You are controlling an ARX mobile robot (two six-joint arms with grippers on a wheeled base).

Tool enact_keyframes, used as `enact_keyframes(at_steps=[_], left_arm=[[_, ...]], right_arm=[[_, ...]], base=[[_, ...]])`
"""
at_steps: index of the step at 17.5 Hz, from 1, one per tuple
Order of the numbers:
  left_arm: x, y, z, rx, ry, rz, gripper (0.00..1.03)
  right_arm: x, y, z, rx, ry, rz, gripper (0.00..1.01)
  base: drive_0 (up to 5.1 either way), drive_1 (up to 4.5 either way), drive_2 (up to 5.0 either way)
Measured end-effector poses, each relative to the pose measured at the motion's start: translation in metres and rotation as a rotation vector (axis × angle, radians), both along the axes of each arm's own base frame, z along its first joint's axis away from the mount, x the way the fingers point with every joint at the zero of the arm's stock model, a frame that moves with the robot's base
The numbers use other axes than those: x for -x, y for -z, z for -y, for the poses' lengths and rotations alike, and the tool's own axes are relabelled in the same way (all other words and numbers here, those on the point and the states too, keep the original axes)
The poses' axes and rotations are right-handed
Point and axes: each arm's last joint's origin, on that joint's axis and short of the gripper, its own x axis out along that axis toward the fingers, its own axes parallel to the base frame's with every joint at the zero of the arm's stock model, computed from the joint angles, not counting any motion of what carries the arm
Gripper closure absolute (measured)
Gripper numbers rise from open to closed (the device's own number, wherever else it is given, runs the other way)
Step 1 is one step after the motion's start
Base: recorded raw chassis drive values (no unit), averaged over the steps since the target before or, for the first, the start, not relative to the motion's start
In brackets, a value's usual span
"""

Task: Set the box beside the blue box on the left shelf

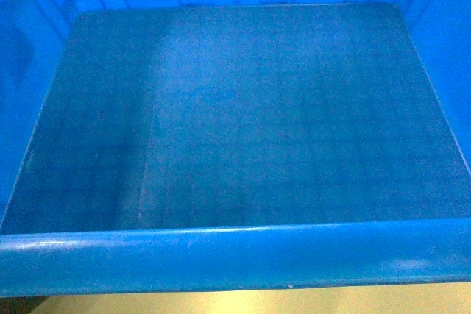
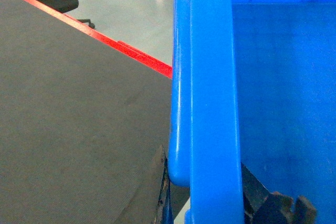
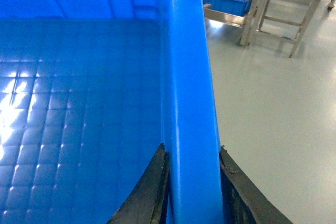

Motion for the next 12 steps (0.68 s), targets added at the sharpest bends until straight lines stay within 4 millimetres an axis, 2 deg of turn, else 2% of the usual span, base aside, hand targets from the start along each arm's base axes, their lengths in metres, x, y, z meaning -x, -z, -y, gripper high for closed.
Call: enact_keyframes(at_steps=[12], left_arm=[[0.0, 0.0, 0.0, -0.001, 0.0, 0.0, 0.84]], right_arm=[[0.0, 0.0, 0.0, 0.0, 0.0, 0.0, 0.83]], base=[[-1.5, -1.45, -1.5]])
